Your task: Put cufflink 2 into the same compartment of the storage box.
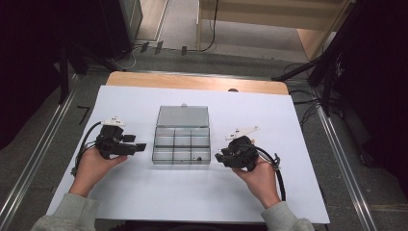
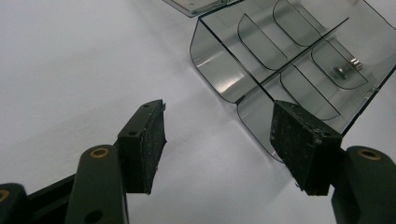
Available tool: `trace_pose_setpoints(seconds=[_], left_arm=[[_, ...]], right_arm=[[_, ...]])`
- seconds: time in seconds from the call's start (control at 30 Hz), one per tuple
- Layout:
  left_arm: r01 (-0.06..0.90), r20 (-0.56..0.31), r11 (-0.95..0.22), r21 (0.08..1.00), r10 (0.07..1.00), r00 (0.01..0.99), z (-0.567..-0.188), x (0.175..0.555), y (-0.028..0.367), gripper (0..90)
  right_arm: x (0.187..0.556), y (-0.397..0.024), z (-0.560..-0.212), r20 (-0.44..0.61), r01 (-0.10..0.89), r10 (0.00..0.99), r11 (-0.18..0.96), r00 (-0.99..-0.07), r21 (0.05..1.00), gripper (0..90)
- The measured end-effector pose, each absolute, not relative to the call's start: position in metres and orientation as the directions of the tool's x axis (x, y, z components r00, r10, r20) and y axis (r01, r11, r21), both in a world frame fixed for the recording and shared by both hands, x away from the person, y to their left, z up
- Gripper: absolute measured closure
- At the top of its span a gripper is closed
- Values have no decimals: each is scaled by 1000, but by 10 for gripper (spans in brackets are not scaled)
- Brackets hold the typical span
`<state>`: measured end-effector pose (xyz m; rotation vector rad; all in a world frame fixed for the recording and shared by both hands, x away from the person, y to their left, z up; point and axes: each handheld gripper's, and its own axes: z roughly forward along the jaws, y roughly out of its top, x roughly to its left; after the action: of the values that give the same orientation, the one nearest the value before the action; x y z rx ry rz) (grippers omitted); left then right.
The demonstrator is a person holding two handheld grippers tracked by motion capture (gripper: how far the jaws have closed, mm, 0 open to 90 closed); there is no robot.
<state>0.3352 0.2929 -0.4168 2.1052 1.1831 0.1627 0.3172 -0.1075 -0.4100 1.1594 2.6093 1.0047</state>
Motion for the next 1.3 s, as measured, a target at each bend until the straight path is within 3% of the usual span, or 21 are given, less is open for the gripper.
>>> trace_pose_setpoints(seconds=[1.3], left_arm=[[700,-226,-325,636,789,572,-417,336,295,368]], right_arm=[[344,-53,-416,178,582,625,533,-760,614,667]])
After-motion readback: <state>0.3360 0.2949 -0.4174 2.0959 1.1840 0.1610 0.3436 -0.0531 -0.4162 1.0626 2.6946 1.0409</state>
